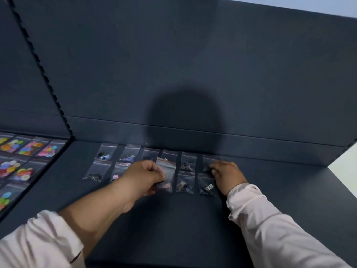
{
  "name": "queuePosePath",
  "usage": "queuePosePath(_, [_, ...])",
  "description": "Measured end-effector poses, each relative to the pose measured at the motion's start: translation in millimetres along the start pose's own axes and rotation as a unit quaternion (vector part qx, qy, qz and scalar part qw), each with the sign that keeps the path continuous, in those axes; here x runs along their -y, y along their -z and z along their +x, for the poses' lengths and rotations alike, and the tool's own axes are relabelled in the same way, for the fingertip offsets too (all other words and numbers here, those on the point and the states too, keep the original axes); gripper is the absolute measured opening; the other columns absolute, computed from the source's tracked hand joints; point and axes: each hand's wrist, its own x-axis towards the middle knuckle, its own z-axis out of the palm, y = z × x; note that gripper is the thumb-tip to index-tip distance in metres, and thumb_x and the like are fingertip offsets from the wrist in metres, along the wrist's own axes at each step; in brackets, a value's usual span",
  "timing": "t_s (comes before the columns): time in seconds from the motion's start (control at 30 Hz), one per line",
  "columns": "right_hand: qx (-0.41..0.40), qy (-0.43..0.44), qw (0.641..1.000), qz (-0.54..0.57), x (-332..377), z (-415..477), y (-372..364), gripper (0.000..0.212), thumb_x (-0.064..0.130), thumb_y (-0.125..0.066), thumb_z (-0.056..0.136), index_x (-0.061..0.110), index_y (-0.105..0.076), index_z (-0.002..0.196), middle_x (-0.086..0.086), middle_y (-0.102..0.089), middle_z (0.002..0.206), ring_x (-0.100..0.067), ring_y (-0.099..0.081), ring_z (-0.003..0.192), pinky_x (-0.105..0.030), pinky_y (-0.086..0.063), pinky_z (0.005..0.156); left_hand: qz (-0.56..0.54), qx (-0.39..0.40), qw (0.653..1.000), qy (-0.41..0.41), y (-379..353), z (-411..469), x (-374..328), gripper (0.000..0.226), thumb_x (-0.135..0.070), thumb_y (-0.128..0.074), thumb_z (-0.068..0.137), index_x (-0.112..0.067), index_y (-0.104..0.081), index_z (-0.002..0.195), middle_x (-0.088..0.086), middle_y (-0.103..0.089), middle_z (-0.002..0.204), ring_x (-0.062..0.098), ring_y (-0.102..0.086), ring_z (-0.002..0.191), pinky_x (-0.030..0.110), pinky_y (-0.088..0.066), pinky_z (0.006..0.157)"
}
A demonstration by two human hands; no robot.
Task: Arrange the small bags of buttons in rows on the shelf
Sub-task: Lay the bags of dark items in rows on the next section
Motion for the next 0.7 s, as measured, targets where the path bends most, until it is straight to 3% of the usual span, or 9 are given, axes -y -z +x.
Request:
queuePosePath(0.2, [0.016,0.032,0.999,-0.006,2.4,7.0,-12.9,0.034,0.018,-0.044,0.093,0.022,-0.059,0.123,0.000,-0.056,0.131,-0.024,-0.045,0.124,-0.031,-0.035,0.105,-0.006,-0.008,1.000,0.010,7.2,4.1,-0.7,0.019,-0.003,-0.061,0.086,-0.017,-0.059,0.073,0.005,-0.062,0.073,0.022,-0.061,0.076,0.027,-0.047,0.060])
queuePosePath(0.33, [0.011,0.022,1.000,0.002,8.7,3.8,-6.6,0.032,0.020,-0.045,0.093,0.023,-0.060,0.121,0.001,-0.057,0.130,-0.024,-0.045,0.122,-0.030,-0.036,0.103,-0.008,-0.013,1.000,0.012,12.5,3.1,-1.5,0.017,-0.004,-0.062,0.086,-0.016,-0.060,0.074,0.004,-0.063,0.073,0.019,-0.059,0.072,0.030,-0.049,0.067])
queuePosePath(0.5, [-0.074,0.017,0.989,0.124,61.5,-16.0,19.1,0.022,0.019,-0.054,0.090,0.015,-0.064,0.109,-0.004,-0.062,0.110,-0.023,-0.055,0.105,-0.030,-0.043,0.093,-0.019,-0.018,1.000,0.007,25.5,-1.4,0.0,0.020,-0.004,-0.062,0.086,-0.017,-0.058,0.072,0.000,-0.059,0.068,0.013,-0.054,0.062,0.025,-0.046,0.061])
queuePosePath(0.57, [-0.034,0.017,0.963,0.265,98.0,-27.2,25.9,0.015,0.017,-0.059,0.088,0.014,-0.066,0.100,0.001,-0.063,0.091,-0.015,-0.058,0.086,-0.024,-0.045,0.083,-0.031,-0.020,0.999,0.004,31.0,-3.7,1.5,0.021,-0.004,-0.062,0.086,-0.018,-0.057,0.071,-0.001,-0.059,0.066,0.012,-0.053,0.059,0.025,-0.045,0.060])
queuePosePath(0.63, [0.057,-0.002,0.900,0.432,138.1,-38.5,24.4,0.006,0.012,-0.061,0.087,0.016,-0.063,0.090,0.002,-0.060,0.077,-0.011,-0.057,0.070,-0.023,-0.047,0.068,-0.048,-0.021,0.999,0.003,42.1,-9.2,4.3,0.022,-0.004,-0.062,0.086,-0.018,-0.057,0.071,0.000,-0.060,0.065,0.011,-0.054,0.056,0.024,-0.045,0.059])
queuePosePath(0.7, [0.129,-0.040,0.839,0.526,163.5,-47.0,17.5,0.015,0.005,-0.062,0.084,0.019,-0.057,0.083,-0.001,-0.059,0.070,-0.013,-0.055,0.059,-0.022,-0.045,0.054,-0.065,-0.018,0.998,0.005,49.7,-13.0,6.3,0.020,-0.003,-0.062,0.086,-0.017,-0.058,0.073,0.003,-0.062,0.066,0.012,-0.056,0.055,0.024,-0.045,0.057])
